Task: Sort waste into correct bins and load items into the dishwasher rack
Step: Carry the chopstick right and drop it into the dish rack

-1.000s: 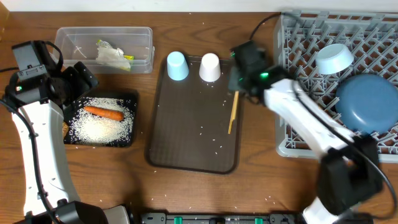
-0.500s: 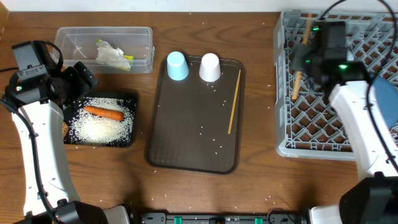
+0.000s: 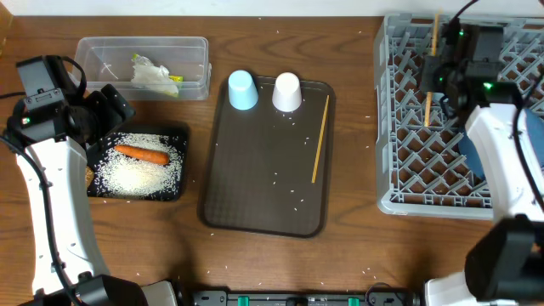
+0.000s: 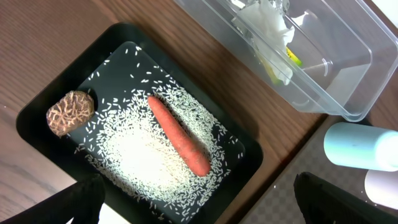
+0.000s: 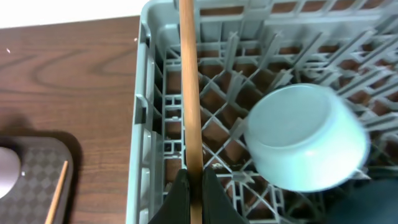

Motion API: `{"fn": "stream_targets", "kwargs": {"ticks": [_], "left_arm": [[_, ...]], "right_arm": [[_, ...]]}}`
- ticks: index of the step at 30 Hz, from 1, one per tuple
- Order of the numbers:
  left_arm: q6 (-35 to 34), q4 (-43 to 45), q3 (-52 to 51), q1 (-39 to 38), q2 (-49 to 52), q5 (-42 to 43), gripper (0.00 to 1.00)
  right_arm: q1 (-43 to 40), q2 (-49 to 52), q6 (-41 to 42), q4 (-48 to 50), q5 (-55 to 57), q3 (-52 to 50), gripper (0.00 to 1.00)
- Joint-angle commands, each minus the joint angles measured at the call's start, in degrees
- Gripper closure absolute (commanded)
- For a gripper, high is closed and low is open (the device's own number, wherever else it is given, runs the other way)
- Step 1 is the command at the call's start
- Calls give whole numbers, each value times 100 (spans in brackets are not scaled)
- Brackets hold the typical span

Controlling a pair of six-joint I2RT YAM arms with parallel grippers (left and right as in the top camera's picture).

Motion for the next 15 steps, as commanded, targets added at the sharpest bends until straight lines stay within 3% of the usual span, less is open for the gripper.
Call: {"fn": "stream_targets", "kwargs": {"ticks": [1, 15], "left_arm": [[-28, 0, 83, 24, -39, -28, 2], [-28, 0, 83, 24, -39, -28, 2]], "right_arm": [[50, 361, -116, 131, -214, 7, 99], [68, 717, 686, 284, -516, 9, 99]]}}
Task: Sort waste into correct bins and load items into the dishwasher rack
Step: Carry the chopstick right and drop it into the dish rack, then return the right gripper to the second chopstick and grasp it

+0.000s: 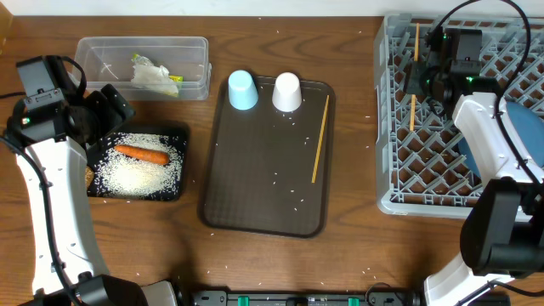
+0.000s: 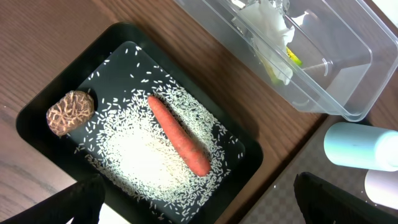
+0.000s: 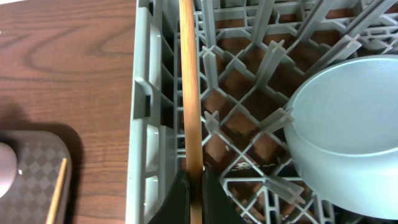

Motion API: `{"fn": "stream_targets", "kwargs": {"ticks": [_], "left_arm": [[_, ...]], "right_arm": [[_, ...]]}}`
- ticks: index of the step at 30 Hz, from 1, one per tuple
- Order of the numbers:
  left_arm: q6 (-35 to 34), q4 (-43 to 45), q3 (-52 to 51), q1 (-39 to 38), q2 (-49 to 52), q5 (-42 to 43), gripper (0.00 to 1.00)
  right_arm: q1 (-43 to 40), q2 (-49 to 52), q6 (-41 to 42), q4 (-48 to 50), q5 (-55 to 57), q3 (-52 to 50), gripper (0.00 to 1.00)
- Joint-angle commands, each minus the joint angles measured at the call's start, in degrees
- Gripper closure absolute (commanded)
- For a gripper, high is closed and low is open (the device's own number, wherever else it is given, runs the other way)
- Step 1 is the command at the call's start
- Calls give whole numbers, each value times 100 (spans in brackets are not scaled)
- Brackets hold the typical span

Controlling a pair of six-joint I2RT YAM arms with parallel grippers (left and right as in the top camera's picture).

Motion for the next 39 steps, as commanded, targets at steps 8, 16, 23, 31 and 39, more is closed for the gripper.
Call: {"fn": "stream_targets", "kwargs": {"ticks": [8, 16, 23, 31, 39], "left_arm": [[-26, 2, 83, 24, -39, -28, 2], [-26, 2, 83, 24, -39, -28, 2], [-26, 2, 83, 24, -39, -28, 2], [-26, 2, 83, 24, -39, -28, 2], [-26, 2, 83, 24, -39, -28, 2]], "right_arm": [[66, 22, 57, 20, -317, 9, 99], [127, 35, -144, 22, -210, 9, 83], [136, 31, -90, 39, -214, 9, 39], [490, -555, 146, 4, -623, 9, 37], [1670, -903, 778, -326, -52, 9, 30]]}}
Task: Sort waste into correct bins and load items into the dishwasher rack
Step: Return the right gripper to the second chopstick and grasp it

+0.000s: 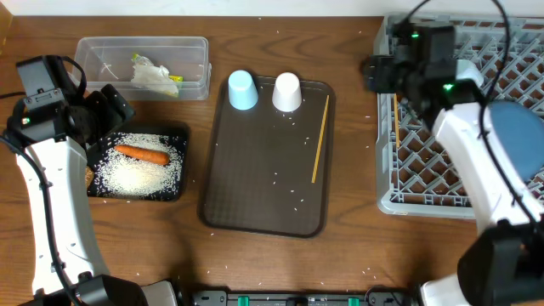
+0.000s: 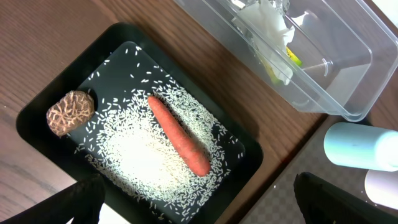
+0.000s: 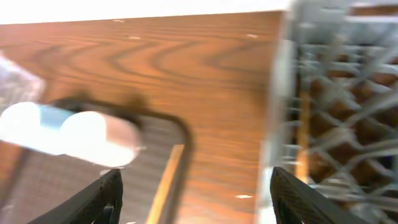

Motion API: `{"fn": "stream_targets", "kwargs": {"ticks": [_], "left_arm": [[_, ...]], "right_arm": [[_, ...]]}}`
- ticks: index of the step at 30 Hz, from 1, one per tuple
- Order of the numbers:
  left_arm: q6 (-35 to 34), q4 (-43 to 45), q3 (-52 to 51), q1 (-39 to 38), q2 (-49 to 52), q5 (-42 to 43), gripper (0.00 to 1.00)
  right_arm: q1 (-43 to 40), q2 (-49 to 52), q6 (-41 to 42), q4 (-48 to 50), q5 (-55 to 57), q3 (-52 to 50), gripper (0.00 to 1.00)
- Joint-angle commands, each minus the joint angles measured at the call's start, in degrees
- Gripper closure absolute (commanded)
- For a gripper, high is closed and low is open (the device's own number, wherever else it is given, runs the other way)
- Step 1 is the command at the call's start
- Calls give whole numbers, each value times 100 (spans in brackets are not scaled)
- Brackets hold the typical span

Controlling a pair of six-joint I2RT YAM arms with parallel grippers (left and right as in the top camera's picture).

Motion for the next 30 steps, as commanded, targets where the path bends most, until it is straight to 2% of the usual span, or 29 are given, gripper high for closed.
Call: {"fn": "stream_targets", "kwargs": {"ticks": [1, 8, 15, 30], "left_arm": [[-28, 2, 83, 24, -39, -28, 2], [-28, 2, 83, 24, -39, -28, 2], [-28, 2, 83, 24, -39, -28, 2], [-28, 2, 83, 24, -39, -28, 2]], "right_arm": [[656, 46, 708, -197, 684, 7, 31], [1814, 844, 1908, -625, 1709, 7, 36], [2218, 1727, 2723, -953, 1950, 7, 41], [2273, 2343, 2999, -973, 1788, 0, 48]]}}
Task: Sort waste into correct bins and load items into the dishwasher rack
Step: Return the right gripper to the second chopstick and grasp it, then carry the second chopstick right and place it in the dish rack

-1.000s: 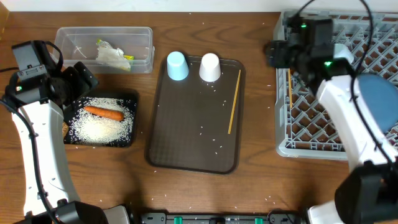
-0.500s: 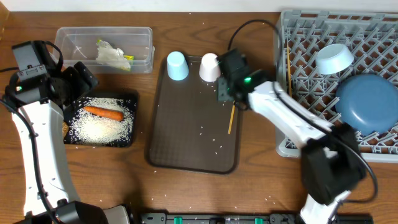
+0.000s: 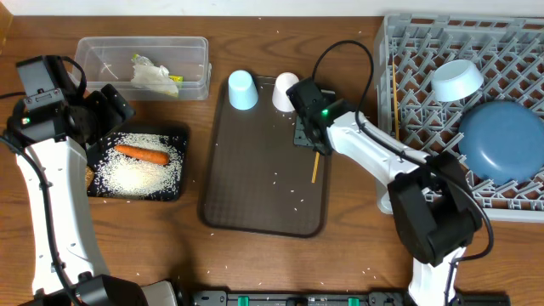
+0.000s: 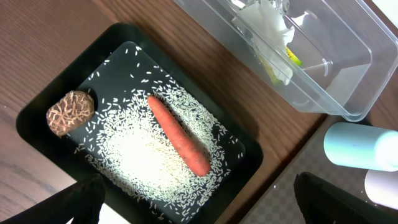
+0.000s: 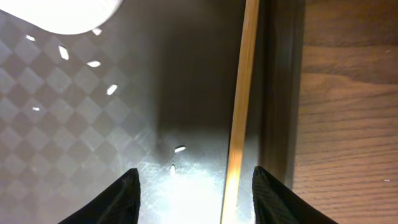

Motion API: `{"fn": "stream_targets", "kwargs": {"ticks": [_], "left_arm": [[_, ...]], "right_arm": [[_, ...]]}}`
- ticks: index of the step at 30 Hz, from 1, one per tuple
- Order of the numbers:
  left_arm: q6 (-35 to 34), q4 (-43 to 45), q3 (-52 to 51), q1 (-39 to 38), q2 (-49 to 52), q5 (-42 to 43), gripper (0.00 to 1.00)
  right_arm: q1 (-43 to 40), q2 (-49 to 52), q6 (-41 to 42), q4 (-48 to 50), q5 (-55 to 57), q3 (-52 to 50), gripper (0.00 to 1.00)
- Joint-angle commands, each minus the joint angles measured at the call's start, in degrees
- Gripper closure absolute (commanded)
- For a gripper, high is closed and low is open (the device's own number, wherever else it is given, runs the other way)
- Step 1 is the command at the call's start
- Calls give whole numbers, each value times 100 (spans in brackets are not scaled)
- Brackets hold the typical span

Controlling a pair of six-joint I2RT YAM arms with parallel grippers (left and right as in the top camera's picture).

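Note:
A wooden chopstick (image 3: 318, 144) lies along the right side of the brown tray (image 3: 255, 187). My right gripper (image 3: 306, 129) hangs low over it, open; in the wrist view (image 5: 198, 208) the chopstick (image 5: 241, 112) runs between the fingers, nearer the right one. A second chopstick (image 3: 395, 102) lies in the left column of the grey rack (image 3: 384, 201). A blue cup (image 3: 243, 90) and a white cup (image 3: 285, 92) stand upside down at the tray's far end. My left gripper (image 4: 199, 211) is open above the black tray (image 4: 112, 56).
The black tray holds rice, a carrot (image 4: 179, 135) and a mushroom (image 4: 69, 112). A clear bin (image 3: 102, 55) with wrappers stands behind it. In the rack are a white bowl (image 3: 456, 79) and a blue plate (image 3: 501, 140). Rice grains lie scattered on the brown tray.
My right gripper has moved from the rack's left edge to low over the chopstick on the brown tray, still open. The left arm has not moved.
My right gripper was shut on a chopstick over the rack, then held it at the rack's left side. Later it was open with that chopstick lying in the rack's left column. Now it is open over the second chopstick on the tray.

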Motion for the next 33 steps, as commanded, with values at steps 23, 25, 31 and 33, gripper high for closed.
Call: {"fn": "stream_targets", "kwargs": {"ticks": [23, 25, 31, 33], "left_arm": [[-28, 2, 83, 24, -39, -26, 2], [-28, 2, 83, 24, -39, -28, 2], [-28, 2, 83, 24, -39, -28, 2], [-28, 2, 83, 24, -39, -28, 2]], "right_arm": [[31, 463, 232, -42, 74, 7, 99], [28, 422, 229, -39, 76, 7, 99], [-50, -96, -129, -2, 76, 105, 99], [-142, -393, -286, 0, 74, 146, 99]]}}
